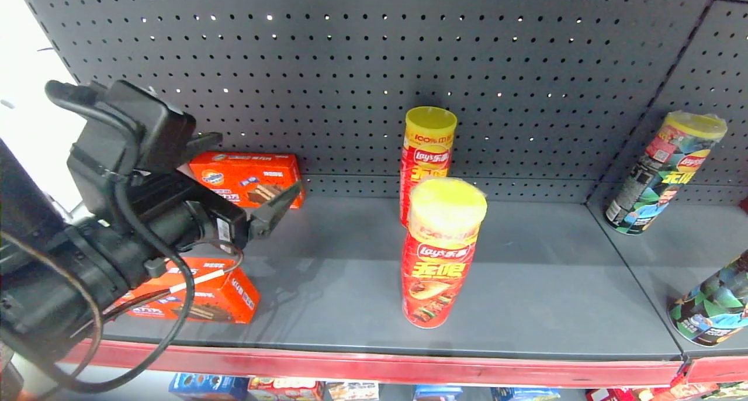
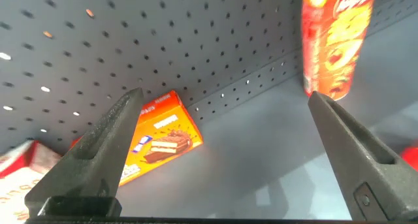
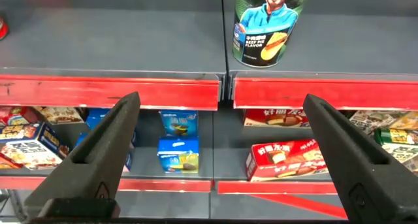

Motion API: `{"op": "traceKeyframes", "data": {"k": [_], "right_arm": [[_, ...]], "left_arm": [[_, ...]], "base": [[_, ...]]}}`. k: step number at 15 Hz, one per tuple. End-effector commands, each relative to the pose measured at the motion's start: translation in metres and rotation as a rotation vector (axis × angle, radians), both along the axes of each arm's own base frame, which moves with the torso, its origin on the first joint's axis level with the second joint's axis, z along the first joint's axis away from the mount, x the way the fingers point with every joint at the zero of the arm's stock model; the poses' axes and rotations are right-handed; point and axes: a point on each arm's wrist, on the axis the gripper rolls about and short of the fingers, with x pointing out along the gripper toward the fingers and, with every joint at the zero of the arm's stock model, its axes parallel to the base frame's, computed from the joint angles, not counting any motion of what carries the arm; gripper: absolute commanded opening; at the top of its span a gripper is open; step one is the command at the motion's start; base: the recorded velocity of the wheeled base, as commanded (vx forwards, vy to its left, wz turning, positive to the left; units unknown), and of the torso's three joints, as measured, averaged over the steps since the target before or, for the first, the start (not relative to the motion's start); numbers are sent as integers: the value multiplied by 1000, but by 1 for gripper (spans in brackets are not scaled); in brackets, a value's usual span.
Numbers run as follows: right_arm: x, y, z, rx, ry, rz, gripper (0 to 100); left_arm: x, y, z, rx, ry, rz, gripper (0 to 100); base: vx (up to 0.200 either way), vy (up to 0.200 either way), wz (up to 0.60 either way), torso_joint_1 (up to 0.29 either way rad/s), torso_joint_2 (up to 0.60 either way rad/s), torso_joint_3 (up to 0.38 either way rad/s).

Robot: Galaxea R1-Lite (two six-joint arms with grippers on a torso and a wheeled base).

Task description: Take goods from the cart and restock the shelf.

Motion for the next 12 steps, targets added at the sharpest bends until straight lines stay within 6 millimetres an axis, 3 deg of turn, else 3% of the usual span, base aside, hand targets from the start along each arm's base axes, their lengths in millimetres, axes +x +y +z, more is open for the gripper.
{"op": "traceKeyframes", "data": {"k": [1, 4, 5, 8, 9, 11, 12], "right_arm": [[0, 0, 0, 1, 0, 0, 100], [0, 0, 0, 1, 0, 0, 100], [0, 0, 0, 1, 0, 0, 100], [0, 0, 0, 1, 0, 0, 100], [0, 0, 0, -1, 0, 0, 100], [0, 0, 0, -1, 0, 0, 100], [0, 0, 0, 1, 0, 0, 100]], "left_arm": [[-33, 20, 22, -44, -74, 11, 100], [-76, 40, 9, -71, -67, -13, 100], [-102, 52, -2, -100, -88, -37, 100], [-139, 75, -14, -106, -123, -25, 100], [-160, 93, -46, -106, -89, 109, 100], [-186, 104, -97, -174, -99, 218, 100], [-196, 105, -109, -210, -103, 231, 100]], "base": [[0, 0, 0, 0, 0, 0], [0, 0, 0, 0, 0, 0], [0, 0, 0, 0, 0, 0], [0, 0, 0, 0, 0, 0], [0, 0, 0, 0, 0, 0], [0, 0, 0, 0, 0, 0], [0, 0, 0, 0, 0, 0]]}}
